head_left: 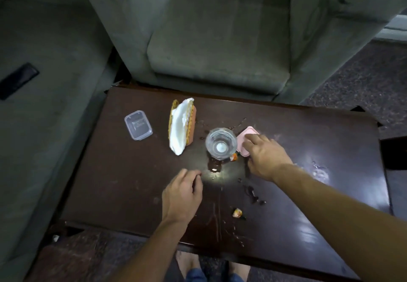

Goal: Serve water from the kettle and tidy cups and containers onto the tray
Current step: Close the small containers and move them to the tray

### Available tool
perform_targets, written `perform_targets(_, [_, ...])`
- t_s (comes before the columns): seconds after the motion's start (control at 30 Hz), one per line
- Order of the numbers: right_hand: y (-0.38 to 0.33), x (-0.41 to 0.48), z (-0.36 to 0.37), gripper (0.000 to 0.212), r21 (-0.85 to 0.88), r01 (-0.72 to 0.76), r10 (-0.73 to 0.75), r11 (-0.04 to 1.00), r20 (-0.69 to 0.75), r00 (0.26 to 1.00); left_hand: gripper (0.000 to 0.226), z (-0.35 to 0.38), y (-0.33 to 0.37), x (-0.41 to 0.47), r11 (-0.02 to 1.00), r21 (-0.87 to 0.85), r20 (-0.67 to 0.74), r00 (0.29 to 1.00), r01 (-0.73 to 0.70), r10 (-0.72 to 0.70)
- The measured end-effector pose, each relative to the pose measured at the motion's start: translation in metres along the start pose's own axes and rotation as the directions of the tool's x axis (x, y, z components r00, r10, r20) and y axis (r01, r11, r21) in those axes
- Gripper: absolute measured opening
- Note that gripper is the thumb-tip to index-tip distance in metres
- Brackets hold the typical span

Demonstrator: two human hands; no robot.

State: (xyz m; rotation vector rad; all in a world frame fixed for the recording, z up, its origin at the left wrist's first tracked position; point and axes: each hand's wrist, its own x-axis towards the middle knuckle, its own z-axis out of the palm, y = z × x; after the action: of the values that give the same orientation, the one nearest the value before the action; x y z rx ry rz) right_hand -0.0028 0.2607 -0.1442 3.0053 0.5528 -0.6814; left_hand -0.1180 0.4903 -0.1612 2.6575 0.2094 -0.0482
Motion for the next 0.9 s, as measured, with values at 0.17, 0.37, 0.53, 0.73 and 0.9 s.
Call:
perform_targets(0.17, [-0.003,-0.006,0.018,0.032,-0.02,-0.06,0.059,0.998,-0.067,0.996,0.016,-0.023,-0.041,0.016,0.98,-0.002,-0.076,0.978,0.197,-0.196])
perform_targets(0.37, [-0.005,-0.043,0.031,0.031,-0.15,-0.02,-0.004,0.989,-0.159,0.987,0.017,-0.031,-0.061,0.01,0.969,0.002,-0.055,0.967,0.248,-0.248])
perform_targets(0.53, [-0.025,-0.062,0.035,0.031,-0.116,-0.013,-0.004,0.993,-0.146,0.989,0.015,-0.028,-0.066,-0.002,0.981,-0.007,-0.032,0.981,0.193,-0.193])
perform_targets(0.73, [-0.102,-0.067,0.041,0.012,-0.003,0.231,-0.221,0.973,-0.308,0.925,0.016,-0.032,-0.084,-0.012,0.975,-0.05,-0.054,0.974,0.216,-0.218])
perform_targets(0.9, [-0.196,-0.039,0.031,0.025,-0.082,0.419,-0.426,0.905,-0.196,0.883,0.019,-0.046,-0.119,-0.011,0.908,-0.161,-0.098,0.909,0.388,-0.405])
